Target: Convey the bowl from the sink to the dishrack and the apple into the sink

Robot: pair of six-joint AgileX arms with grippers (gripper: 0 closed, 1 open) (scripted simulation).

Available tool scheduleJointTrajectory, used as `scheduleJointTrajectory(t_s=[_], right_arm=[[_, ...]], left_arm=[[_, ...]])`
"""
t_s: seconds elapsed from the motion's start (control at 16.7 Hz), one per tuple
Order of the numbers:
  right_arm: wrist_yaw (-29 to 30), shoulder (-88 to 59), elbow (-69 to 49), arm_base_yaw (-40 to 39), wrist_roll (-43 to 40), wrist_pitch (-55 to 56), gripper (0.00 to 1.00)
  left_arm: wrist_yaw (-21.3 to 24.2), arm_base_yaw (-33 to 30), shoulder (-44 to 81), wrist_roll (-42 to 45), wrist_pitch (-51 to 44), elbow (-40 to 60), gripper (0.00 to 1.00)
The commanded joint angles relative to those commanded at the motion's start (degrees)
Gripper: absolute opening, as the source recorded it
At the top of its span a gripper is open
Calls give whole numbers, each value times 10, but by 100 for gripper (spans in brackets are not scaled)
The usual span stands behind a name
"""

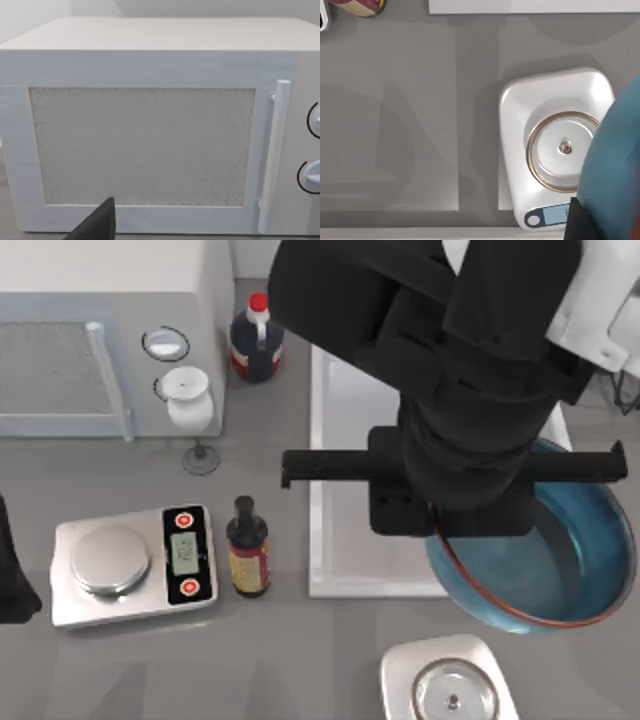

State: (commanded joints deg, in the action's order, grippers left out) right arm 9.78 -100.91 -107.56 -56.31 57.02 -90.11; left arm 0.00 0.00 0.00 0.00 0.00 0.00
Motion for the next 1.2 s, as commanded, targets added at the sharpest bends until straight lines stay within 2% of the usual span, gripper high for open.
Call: scheduleJointTrajectory(t_s=[0.18,0.42,0.6,0.9,1.2], right_arm=[[-11,11,9,15,-15,19,0],[-66,63,55,105,-88,128,0],[-124,113,106,218,-170,261,0],[-220,189,197,450,-325,522,0],[-291,240,276,670,-471,763,0]], left_arm=[[0,0,0,0,0,0,100],[0,0,0,0,0,0,100],[0,0,0,0,0,0,100],[0,0,0,0,0,0,100],[0,0,0,0,0,0,100]])
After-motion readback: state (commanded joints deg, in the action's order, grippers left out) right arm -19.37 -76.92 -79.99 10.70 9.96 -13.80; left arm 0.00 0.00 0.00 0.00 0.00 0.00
